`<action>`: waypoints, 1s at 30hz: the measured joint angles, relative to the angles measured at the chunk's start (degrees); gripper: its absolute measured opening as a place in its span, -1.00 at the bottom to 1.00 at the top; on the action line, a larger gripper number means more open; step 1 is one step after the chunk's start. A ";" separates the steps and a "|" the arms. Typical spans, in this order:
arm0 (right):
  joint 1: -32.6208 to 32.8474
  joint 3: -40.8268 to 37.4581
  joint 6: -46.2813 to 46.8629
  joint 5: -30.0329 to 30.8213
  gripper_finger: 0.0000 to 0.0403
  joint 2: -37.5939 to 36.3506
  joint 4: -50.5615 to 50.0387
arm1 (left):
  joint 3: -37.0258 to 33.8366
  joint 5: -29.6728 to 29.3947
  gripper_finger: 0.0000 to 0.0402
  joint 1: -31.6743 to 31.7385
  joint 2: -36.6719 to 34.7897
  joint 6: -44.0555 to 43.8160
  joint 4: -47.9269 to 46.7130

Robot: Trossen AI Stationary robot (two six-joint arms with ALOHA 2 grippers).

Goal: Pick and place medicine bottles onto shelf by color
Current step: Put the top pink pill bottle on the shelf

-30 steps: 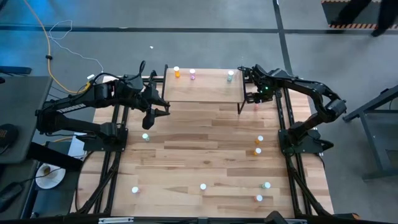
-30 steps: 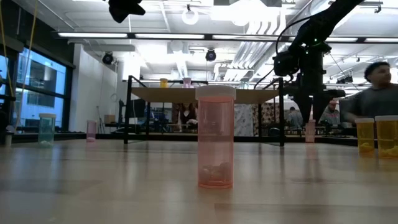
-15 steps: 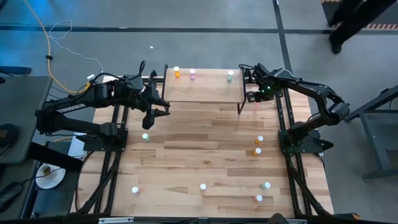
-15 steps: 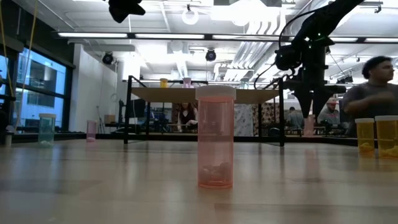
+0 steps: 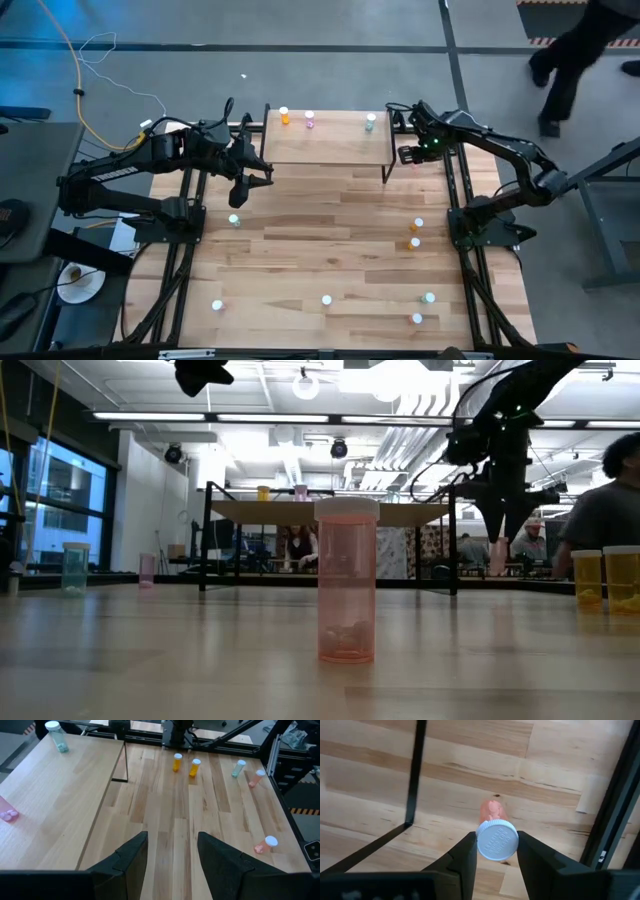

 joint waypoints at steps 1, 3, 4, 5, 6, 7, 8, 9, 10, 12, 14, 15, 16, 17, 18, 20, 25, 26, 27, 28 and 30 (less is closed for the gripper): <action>0.00 0.00 0.27 0.00 -0.41 -0.70 -0.04 | 0.00 0.00 -0.19 0.02 0.00 0.00 0.01; 0.00 0.00 0.41 0.00 -0.41 -1.97 -0.35 | 0.00 0.01 -0.19 0.01 0.00 0.00 0.00; 0.00 0.00 0.55 0.00 -0.41 -2.57 -0.59 | 0.00 0.02 -0.19 0.01 -0.02 0.00 -0.02; 0.00 0.00 0.83 0.00 -0.41 -3.16 -0.91 | 0.00 0.01 -0.19 0.02 -0.02 0.00 -0.01; 0.00 0.00 1.04 -0.01 -0.41 -3.78 -1.31 | 0.00 0.01 -0.19 0.01 -0.01 -0.01 0.01; 0.00 0.00 1.40 -0.01 -0.41 -4.38 -1.67 | 0.00 0.00 -0.19 0.02 -0.01 0.00 -0.01; 0.00 0.00 1.42 -0.02 -0.41 -5.04 -1.99 | 0.00 0.01 -0.19 0.00 0.00 0.00 0.00; 0.00 0.00 1.42 -0.02 -0.41 -5.70 -2.31 | 0.00 0.00 -0.19 0.00 0.00 -0.02 -0.02; 0.00 0.00 1.45 -0.02 -0.41 -6.38 -2.60 | 0.00 0.00 -0.19 0.00 0.00 -0.02 0.01; 0.00 0.00 1.76 -0.02 -0.41 -7.68 -2.62 | 0.00 0.00 -0.19 0.01 0.00 -0.01 -0.01; 0.00 0.00 1.86 -0.02 -0.41 -9.01 -2.65 | 0.00 0.00 -0.19 0.01 0.00 -0.02 -0.01; 0.00 0.00 1.87 -0.02 -0.41 -9.60 -2.73 | 0.00 0.00 -0.19 0.02 -0.01 -0.02 0.00; 0.00 0.00 1.98 -0.02 -0.41 -10.14 -2.96 | 0.00 0.01 -0.19 0.00 -0.01 -0.02 0.01; 0.00 0.00 2.13 -0.02 -0.41 -10.69 -3.35 | 0.00 0.00 -0.19 0.01 -0.01 -0.01 0.01; 0.00 0.00 2.65 -0.02 -0.41 -11.26 -3.68 | 0.00 0.00 -0.19 0.01 0.00 -0.02 0.01; 0.00 0.00 2.98 -0.04 -0.41 -12.40 -4.28 | 0.00 0.00 -0.19 0.02 0.00 0.00 0.12; 0.00 0.00 3.39 -0.13 -0.41 -15.28 -5.20 | 0.00 0.00 -0.19 0.00 0.00 -0.01 0.21; 0.00 0.00 3.39 -0.26 -0.41 -15.85 -5.16 | 0.00 0.00 -0.19 0.00 -0.01 -0.03 0.22; 0.00 0.00 3.52 -0.29 -0.41 -16.34 -5.16 | 0.00 0.00 -0.19 0.01 -0.01 -0.13 0.21; 0.00 0.00 3.89 -0.36 -0.41 -16.81 -5.16 | 0.00 0.00 -0.19 0.01 -0.01 -0.27 0.22; 0.00 0.00 4.41 -0.87 -0.41 -17.78 -5.14 | 0.00 0.00 -0.19 0.00 0.00 -0.42 0.21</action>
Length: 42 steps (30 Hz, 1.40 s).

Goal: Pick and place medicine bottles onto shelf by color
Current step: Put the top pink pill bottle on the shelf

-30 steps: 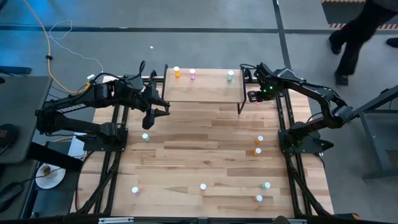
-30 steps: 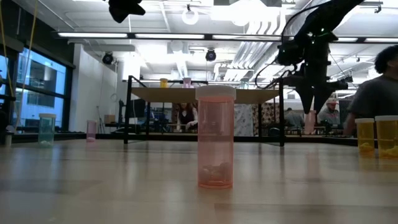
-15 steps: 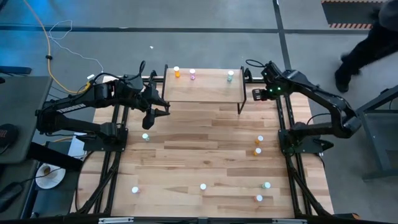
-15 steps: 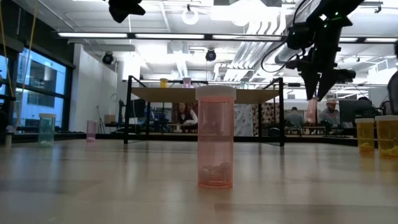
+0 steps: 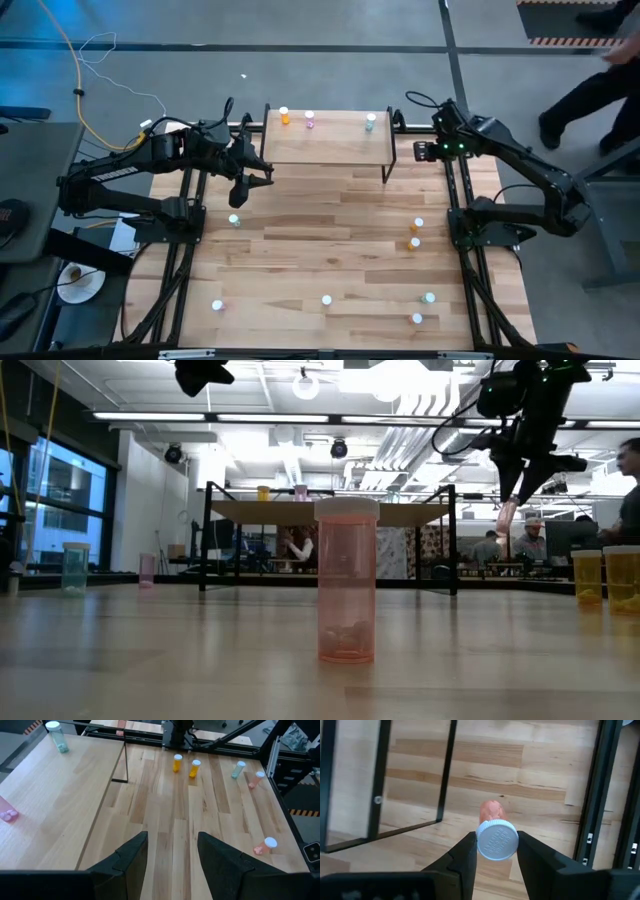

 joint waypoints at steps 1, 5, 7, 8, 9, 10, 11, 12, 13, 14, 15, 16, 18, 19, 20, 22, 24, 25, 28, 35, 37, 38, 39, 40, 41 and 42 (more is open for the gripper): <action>0.00 0.00 0.03 -0.42 -0.41 -0.39 0.02 | 0.00 0.00 -0.19 0.02 0.00 0.00 0.00; 0.02 0.00 0.01 -0.94 -0.41 -1.85 0.05 | 0.00 0.00 -0.19 0.00 -0.02 0.00 0.00; 0.02 0.00 0.00 -0.94 -0.41 -2.45 0.12 | 0.00 0.00 -0.19 0.02 -0.01 0.00 0.00; 0.02 0.00 -0.02 -0.94 -0.41 -2.83 0.22 | 0.00 0.00 -0.19 0.01 -0.02 0.00 0.00; 0.02 0.02 -0.02 -0.94 -0.41 -3.20 0.37 | 0.00 0.00 -0.19 0.02 0.00 -0.01 0.00; 0.02 0.02 -0.02 -0.94 -0.41 -3.52 0.48 | 0.00 0.00 -0.19 0.01 0.00 -0.01 0.00; 0.02 0.08 -0.02 -0.94 -0.41 -3.78 0.47 | 0.00 0.00 -0.19 0.00 -0.01 0.00 0.00; 0.01 0.48 -0.08 -0.92 -0.41 -3.86 0.21 | 0.00 0.00 -0.19 0.00 0.00 -0.02 0.00; 0.02 1.17 -0.26 -0.91 -0.41 -3.86 0.12 | 0.00 0.00 -0.19 0.00 -0.02 -0.02 0.00; 0.08 2.09 -0.45 -0.91 -0.41 -3.86 0.07 | 0.00 0.00 -0.19 0.02 -0.02 -0.02 0.04; 0.37 3.11 -0.71 -0.88 -0.41 -3.85 0.07 | 0.00 0.00 -0.19 0.01 -0.01 0.00 0.07; 0.77 4.15 -1.02 -0.64 -0.41 -3.79 0.07 | 0.00 0.00 -0.19 0.01 -0.01 0.00 0.08; 1.59 6.45 -1.07 1.10 -0.41 -3.71 0.05 | 0.00 0.00 -0.19 0.00 -0.02 -0.01 0.08; 1.86 7.56 -1.04 1.60 -0.41 -3.71 -0.43 | 0.00 0.01 -0.19 0.01 0.00 0.00 0.08; 1.98 8.60 -0.99 1.73 -0.41 -3.71 -1.03 | 0.00 0.00 -0.19 0.02 -0.01 -0.01 0.09; 1.94 10.40 -0.51 1.79 -0.41 -3.71 -2.40 | 0.00 0.00 -0.19 0.00 0.00 -0.02 0.09; 1.92 12.07 -0.41 2.04 -0.41 -3.71 -3.36 | 0.00 0.00 -0.19 0.00 -0.02 -0.02 0.10; 1.95 12.83 -0.37 2.03 -0.41 -3.71 -3.48 | 0.00 0.00 -0.19 0.00 0.00 -0.02 0.11; 1.99 15.28 0.01 1.53 -0.41 -3.69 -3.69 | 0.00 0.00 -0.19 0.00 0.00 -0.02 0.11; 2.91 22.90 -0.51 1.73 -0.41 -2.38 -3.82 | 0.00 0.00 -0.19 0.01 0.00 -0.17 0.13; 4.05 25.32 -0.65 1.99 -0.41 -1.06 -3.82 | 0.00 0.00 -0.19 0.02 -0.01 -0.22 0.13; 4.66 26.44 -1.07 1.97 -0.41 -0.27 -3.83 | 0.00 0.01 -0.19 0.02 0.00 -0.23 0.13; 5.36 27.71 -1.34 1.99 -0.41 0.76 -3.85 | 0.00 0.00 -0.19 0.00 -0.01 -0.21 0.13; 6.02 28.95 -1.36 2.04 -0.41 1.76 -3.82 | 0.00 0.02 -0.19 0.00 -0.02 -0.17 0.13; 6.65 30.07 -1.40 2.28 -0.41 2.83 -3.84 | 0.00 0.00 -0.19 0.02 0.00 -0.17 0.13; 7.20 31.29 -1.47 2.63 -0.41 4.04 -3.86 | 0.00 0.00 -0.19 0.01 -0.01 -0.17 0.13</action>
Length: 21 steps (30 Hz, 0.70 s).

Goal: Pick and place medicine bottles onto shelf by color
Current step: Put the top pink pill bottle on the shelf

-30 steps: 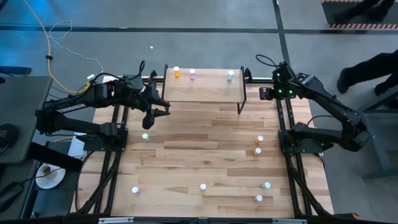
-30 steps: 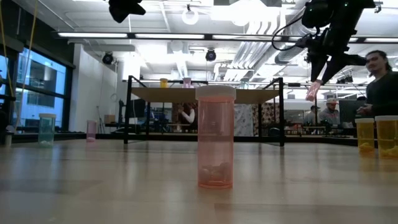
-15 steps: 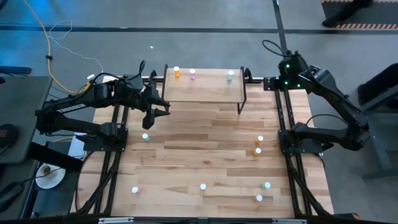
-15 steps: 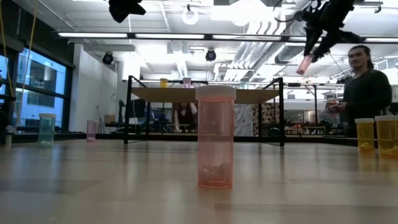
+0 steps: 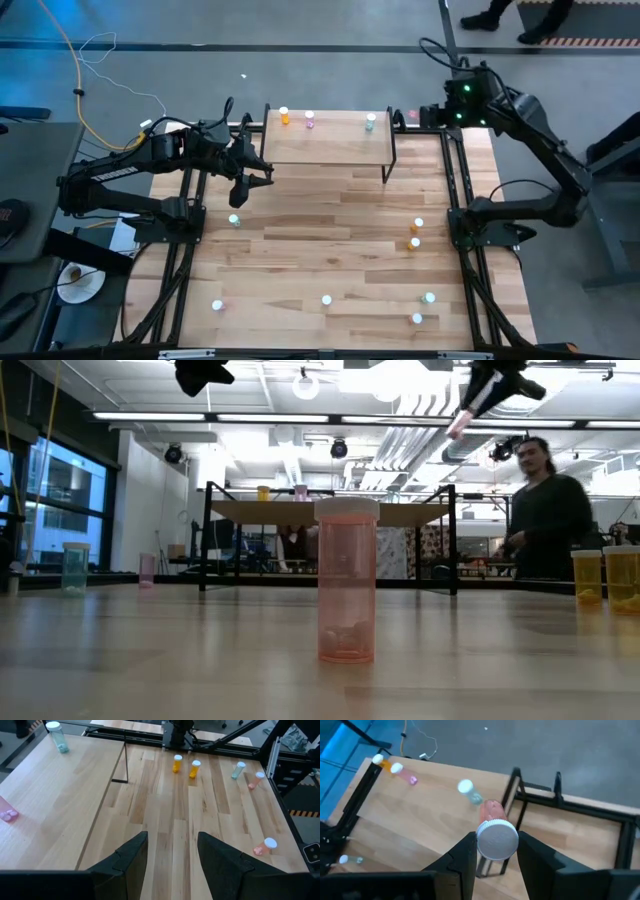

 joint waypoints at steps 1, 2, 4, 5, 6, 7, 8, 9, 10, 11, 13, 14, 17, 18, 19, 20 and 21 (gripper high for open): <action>0.46 1.22 -0.03 0.43 -0.41 1.19 -0.10 | 0.00 0.00 -0.19 0.01 0.01 0.00 0.00; 0.82 2.51 -0.21 0.99 -0.41 2.42 -0.32 | 0.00 0.00 -0.19 0.01 0.01 0.08 0.00; 1.31 5.42 -1.17 1.65 -0.41 5.08 -1.58 | 0.00 0.00 -0.19 0.00 0.01 0.12 0.00; 1.50 6.95 -1.45 1.89 -0.41 6.41 -2.33 | 0.00 0.01 -0.19 0.00 0.00 0.11 0.00; 1.67 8.52 -1.53 2.07 -0.41 7.80 -2.96 | 0.00 0.00 -0.19 -0.01 -0.01 0.09 0.00; 1.85 10.02 -1.58 2.29 -0.41 9.07 -3.60 | 0.00 0.00 -0.19 0.01 0.01 0.08 -0.02; 2.04 11.58 -1.95 2.48 -0.41 10.32 -4.14 | 0.00 0.01 -0.19 0.00 0.01 0.06 -0.01; 2.25 13.20 -2.47 2.48 -0.41 11.60 -4.52 | 0.00 0.00 -0.19 0.01 0.00 0.01 -0.01; 2.46 14.90 -2.62 2.49 -0.41 12.88 -4.92 | 0.00 0.01 -0.19 0.00 0.01 -0.02 -0.01; 2.70 16.60 -2.73 2.49 -0.41 14.15 -5.60 | 0.00 0.00 -0.19 -0.01 0.01 -0.02 -0.02; 3.29 20.08 -3.07 2.48 -0.41 16.71 -7.40 | 0.00 0.00 -0.19 0.00 0.00 0.00 -0.02; 3.57 21.71 -3.28 2.47 -0.41 17.97 -8.22 | 0.00 0.02 -0.19 0.00 0.00 -0.02 -0.02; 4.33 26.61 -4.14 2.45 -0.41 21.66 -10.81 | 0.00 0.00 -0.19 -0.01 0.00 -0.02 -0.02; 4.47 28.15 -4.22 2.44 -0.41 22.92 -11.67 | 0.00 0.01 -0.19 -0.01 0.01 -0.05 -0.01; 4.58 29.58 -4.60 2.42 -0.41 24.09 -12.32 | 0.00 0.00 -0.19 0.00 0.00 -0.13 -0.02; 4.67 31.03 -5.02 2.39 -0.41 25.32 -12.96 | 0.00 0.02 -0.19 -0.01 0.01 -0.52 -0.02; 4.82 32.40 -5.39 2.39 -0.41 26.54 -13.69 | 0.00 0.00 -0.19 0.01 0.01 -0.92 0.00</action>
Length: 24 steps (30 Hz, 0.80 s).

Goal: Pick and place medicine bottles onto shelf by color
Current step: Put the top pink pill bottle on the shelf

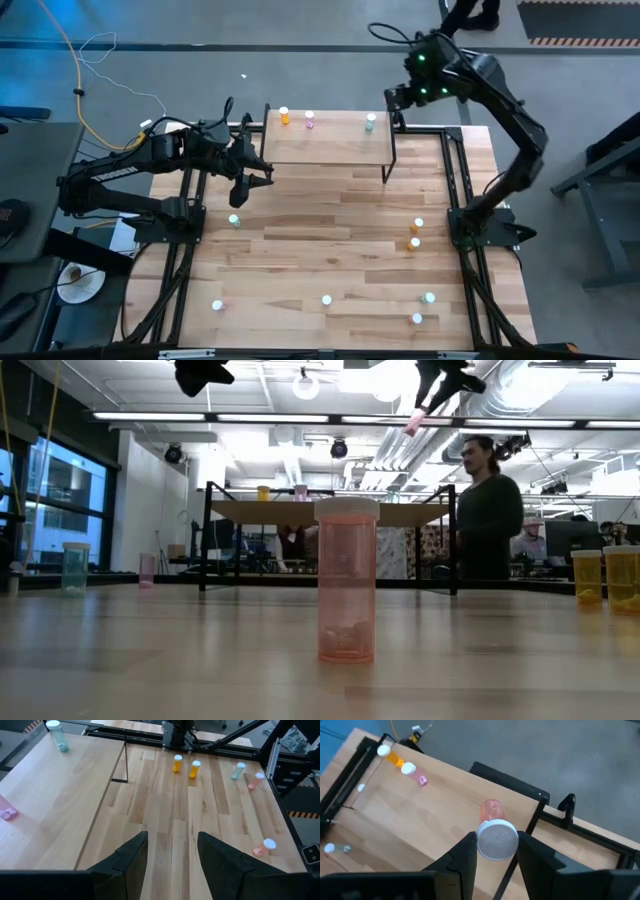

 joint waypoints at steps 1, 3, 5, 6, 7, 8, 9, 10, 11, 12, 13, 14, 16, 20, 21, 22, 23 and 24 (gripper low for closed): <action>0.13 1.39 -0.21 -0.01 -0.41 1.18 -0.80 | 0.00 0.00 -0.19 -0.01 -0.02 -0.10 0.00; 0.40 3.99 -0.76 0.01 -0.41 3.54 -2.16 | 0.00 0.00 -0.19 0.00 0.00 -0.43 0.00; 0.85 6.41 -1.37 0.04 -0.41 5.85 -3.35 | 0.00 0.00 -0.19 -0.01 -0.01 -0.44 -0.02; 1.14 7.56 -1.71 0.03 -0.41 7.10 -3.96 | 0.00 0.01 -0.19 -0.02 0.00 -0.44 -0.02; 1.43 8.72 -2.00 -0.11 -0.41 8.30 -4.45 | 0.00 0.00 -0.19 -0.01 -0.01 -0.44 -0.02; 1.74 9.81 -2.16 -0.38 -0.41 9.41 -4.77 | 0.00 0.00 -0.19 -0.01 0.00 -0.44 -0.02; 2.03 10.79 -2.20 -0.99 -0.41 10.51 -5.06 | 0.00 0.00 -0.19 -0.01 -0.01 -0.44 -0.02; 2.28 11.77 -2.27 -1.50 -0.41 11.58 -5.47 | 0.00 0.00 -0.19 -0.01 -0.01 -0.44 -0.02; 2.52 12.61 -2.63 -1.92 -0.41 12.58 -5.78 | 0.00 0.00 -0.19 0.00 0.00 -0.46 -0.02; 2.86 13.51 -3.19 -2.43 -0.41 13.60 -5.94 | 0.00 0.02 -0.19 0.00 0.00 -0.52 -0.02; 3.16 14.41 -3.61 -2.57 -0.41 14.66 -6.07 | 0.00 0.00 -0.19 0.00 0.00 -0.63 -0.04; 3.41 15.26 -3.74 -2.69 -0.41 15.65 -6.37 | 0.00 0.00 -0.19 0.00 -0.02 -0.64 -0.06; 3.93 15.67 -3.89 -2.95 -0.41 17.10 -6.25 | 0.00 0.00 -0.19 -0.01 0.00 -0.64 -0.07; 4.27 14.67 -5.73 -4.21 -0.41 18.78 -5.68 | 0.00 0.00 -0.19 0.00 -0.02 -0.57 -0.09; 4.27 14.63 -6.19 -4.25 -0.41 19.38 -5.68 | 0.00 0.02 -0.19 -0.02 0.00 -0.59 -0.11; 4.29 14.61 -6.48 -4.21 -0.41 19.83 -5.54 | 0.00 0.00 -0.19 -0.02 0.00 -0.61 -0.11; 4.37 14.58 -6.68 -4.19 -0.41 20.18 -5.43 | 0.00 0.00 -0.19 0.00 0.00 -0.61 -0.11; 4.51 14.58 -6.99 -4.13 -0.41 20.49 -5.12 | 0.00 0.00 -0.19 0.00 -0.01 -0.60 -0.12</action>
